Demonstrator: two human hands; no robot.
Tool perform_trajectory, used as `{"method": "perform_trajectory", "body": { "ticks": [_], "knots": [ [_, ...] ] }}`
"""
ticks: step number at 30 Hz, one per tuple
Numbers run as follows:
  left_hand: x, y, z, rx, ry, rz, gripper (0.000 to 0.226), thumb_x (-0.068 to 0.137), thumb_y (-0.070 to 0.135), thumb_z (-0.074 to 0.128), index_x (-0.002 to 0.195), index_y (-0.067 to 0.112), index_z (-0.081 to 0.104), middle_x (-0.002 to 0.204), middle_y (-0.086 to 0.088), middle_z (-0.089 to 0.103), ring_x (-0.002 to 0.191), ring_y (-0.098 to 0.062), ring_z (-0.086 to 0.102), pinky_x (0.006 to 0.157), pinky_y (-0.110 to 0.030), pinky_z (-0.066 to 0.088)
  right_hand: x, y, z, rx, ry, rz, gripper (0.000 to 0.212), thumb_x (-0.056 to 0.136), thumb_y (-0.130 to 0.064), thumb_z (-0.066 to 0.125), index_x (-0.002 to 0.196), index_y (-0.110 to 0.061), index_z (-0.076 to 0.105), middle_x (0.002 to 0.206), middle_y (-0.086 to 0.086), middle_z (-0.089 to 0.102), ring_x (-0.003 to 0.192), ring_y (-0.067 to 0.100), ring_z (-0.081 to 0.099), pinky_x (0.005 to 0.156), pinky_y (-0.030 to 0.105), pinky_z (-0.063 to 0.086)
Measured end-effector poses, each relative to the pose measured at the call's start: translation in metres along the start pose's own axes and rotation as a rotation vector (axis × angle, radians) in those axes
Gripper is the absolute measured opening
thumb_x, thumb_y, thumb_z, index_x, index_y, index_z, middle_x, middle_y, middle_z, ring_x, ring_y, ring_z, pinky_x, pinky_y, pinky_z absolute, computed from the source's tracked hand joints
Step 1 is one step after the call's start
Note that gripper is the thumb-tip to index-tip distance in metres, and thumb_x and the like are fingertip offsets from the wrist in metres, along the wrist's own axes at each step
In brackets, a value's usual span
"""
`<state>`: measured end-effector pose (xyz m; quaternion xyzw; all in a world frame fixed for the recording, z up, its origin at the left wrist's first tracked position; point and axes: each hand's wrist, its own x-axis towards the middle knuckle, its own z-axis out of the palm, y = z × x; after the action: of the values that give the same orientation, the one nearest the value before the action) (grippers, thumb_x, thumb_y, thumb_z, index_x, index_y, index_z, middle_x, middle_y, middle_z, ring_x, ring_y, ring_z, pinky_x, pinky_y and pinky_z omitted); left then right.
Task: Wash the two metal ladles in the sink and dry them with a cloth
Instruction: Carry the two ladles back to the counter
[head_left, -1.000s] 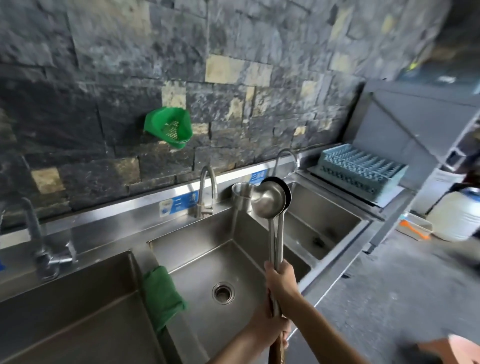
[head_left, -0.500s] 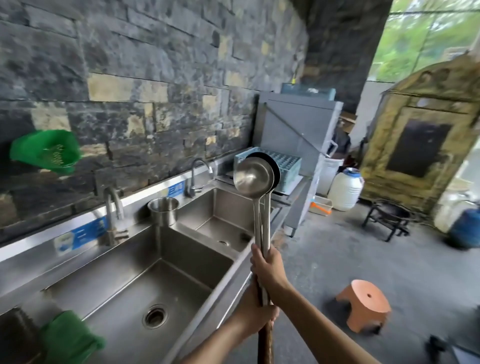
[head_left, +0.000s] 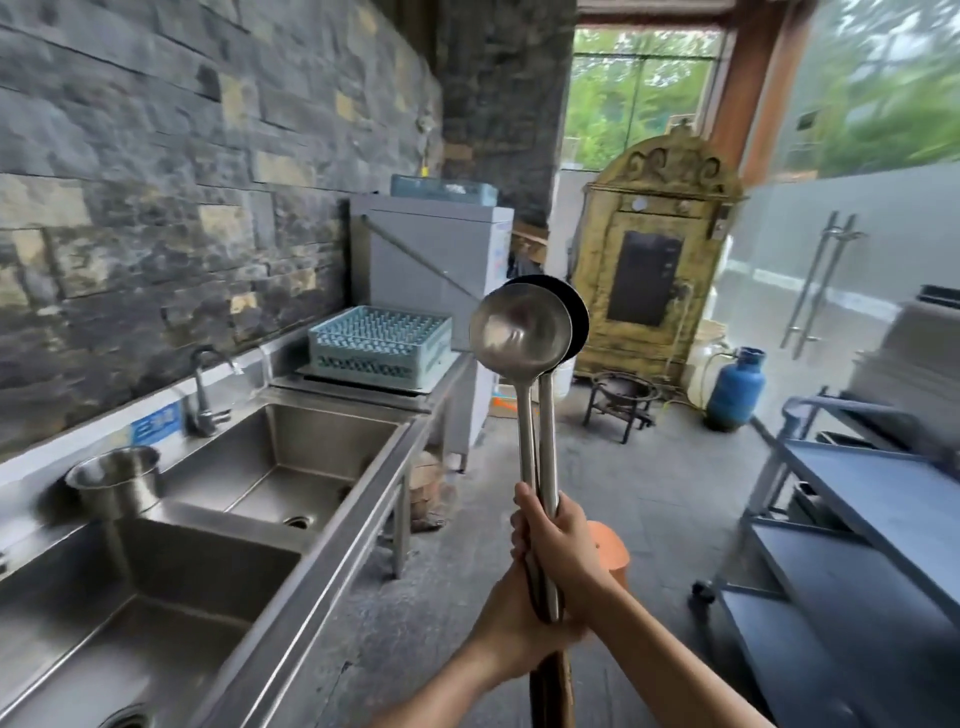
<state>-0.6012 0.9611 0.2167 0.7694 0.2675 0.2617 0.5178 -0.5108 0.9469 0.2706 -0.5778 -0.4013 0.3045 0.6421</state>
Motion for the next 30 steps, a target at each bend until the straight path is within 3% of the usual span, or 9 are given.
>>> {"method": "perform_trajectory", "body": {
  "ticks": [2, 5, 9, 13, 17, 20, 23, 27, 30],
  "knots": [
    [0.012, 0.011, 0.035, -0.011, -0.067, 0.037, 0.058, 0.069, 0.016, 0.082, 0.121, 0.025, 0.056, 0.098, 0.008, 0.072, 0.09, 0.007, 0.068, 0.074, -0.014, 0.053, -0.007, -0.003, -0.042, -0.038, 0.061, -0.012, 0.031, 0.098, -0.035, 0.065, 0.086, -0.009, 0.053, 0.064, 0.01, 0.054, 0.05, 0.022, 0.055, 0.05, 0.033, 0.05],
    [0.029, 0.022, 0.088, -0.015, -0.162, 0.05, 0.063, 0.062, 0.029, 0.085, 0.12, 0.025, 0.06, 0.102, 0.005, 0.074, 0.095, -0.001, 0.07, 0.079, -0.022, 0.057, -0.016, 0.004, -0.105, -0.046, 0.132, -0.033, 0.035, 0.096, -0.041, 0.067, 0.087, -0.01, 0.053, 0.064, 0.01, 0.055, 0.055, 0.027, 0.058, 0.057, 0.04, 0.051],
    [0.041, 0.031, 0.135, 0.018, -0.226, 0.061, 0.051, 0.06, 0.038, 0.082, 0.106, 0.023, 0.065, 0.085, 0.012, 0.073, 0.082, 0.005, 0.069, 0.074, -0.019, 0.054, -0.032, -0.003, -0.156, -0.101, 0.211, -0.028, 0.031, 0.1, -0.03, 0.064, 0.083, -0.006, 0.055, 0.061, 0.012, 0.058, 0.051, 0.022, 0.06, 0.049, 0.027, 0.048],
    [0.051, 0.049, 0.195, -0.028, -0.323, 0.1, 0.043, 0.07, 0.007, 0.083, 0.103, 0.027, 0.064, 0.086, 0.012, 0.076, 0.083, 0.007, 0.07, 0.075, -0.017, 0.054, -0.052, -0.008, -0.218, -0.111, 0.312, -0.055, 0.031, 0.1, -0.029, 0.064, 0.083, -0.004, 0.057, 0.062, 0.013, 0.06, 0.056, 0.024, 0.062, 0.052, 0.027, 0.049],
    [0.057, 0.067, 0.238, -0.05, -0.399, 0.14, 0.038, 0.071, 0.002, 0.082, 0.095, 0.026, 0.065, 0.079, 0.026, 0.074, 0.079, 0.008, 0.07, 0.07, -0.013, 0.051, -0.07, -0.016, -0.261, -0.133, 0.407, -0.057, 0.03, 0.1, -0.027, 0.064, 0.08, -0.006, 0.056, 0.06, 0.011, 0.06, 0.056, 0.024, 0.063, 0.054, 0.03, 0.05],
    [0.063, 0.076, 0.276, -0.063, -0.489, 0.167, 0.033, 0.068, 0.009, 0.083, 0.092, 0.026, 0.067, 0.082, 0.016, 0.077, 0.081, -0.001, 0.073, 0.069, -0.017, 0.053, -0.088, -0.018, -0.296, -0.163, 0.501, -0.082, 0.03, 0.101, -0.027, 0.063, 0.08, -0.006, 0.056, 0.061, 0.011, 0.061, 0.053, 0.019, 0.063, 0.055, 0.031, 0.051],
    [0.066, 0.08, 0.311, -0.093, -0.561, 0.18, 0.029, 0.061, 0.022, 0.082, 0.087, 0.025, 0.069, 0.08, 0.004, 0.077, 0.075, -0.007, 0.073, 0.067, -0.024, 0.054, -0.104, -0.015, -0.327, -0.143, 0.584, -0.094, 0.029, 0.1, -0.026, 0.064, 0.085, -0.003, 0.056, 0.063, 0.012, 0.06, 0.055, 0.022, 0.062, 0.06, 0.041, 0.055],
    [0.079, 0.085, 0.356, -0.13, -0.66, 0.213, 0.029, 0.059, 0.02, 0.08, 0.085, 0.023, 0.069, 0.078, 0.0, 0.076, 0.071, -0.01, 0.072, 0.066, -0.027, 0.055, -0.115, -0.012, -0.366, -0.133, 0.71, -0.106, 0.026, 0.099, -0.022, 0.064, 0.088, 0.0, 0.056, 0.066, 0.016, 0.058, 0.058, 0.028, 0.061, 0.055, 0.03, 0.053],
    [0.089, 0.098, 0.386, -0.16, -0.733, 0.238, 0.031, 0.06, 0.016, 0.081, 0.088, 0.018, 0.07, 0.08, -0.001, 0.077, 0.073, -0.012, 0.073, 0.067, -0.027, 0.056, -0.122, -0.014, -0.396, -0.177, 0.787, -0.096, 0.031, 0.098, -0.029, 0.065, 0.086, 0.0, 0.057, 0.066, 0.013, 0.062, 0.061, 0.029, 0.066, 0.059, 0.034, 0.054]
  ]
}}
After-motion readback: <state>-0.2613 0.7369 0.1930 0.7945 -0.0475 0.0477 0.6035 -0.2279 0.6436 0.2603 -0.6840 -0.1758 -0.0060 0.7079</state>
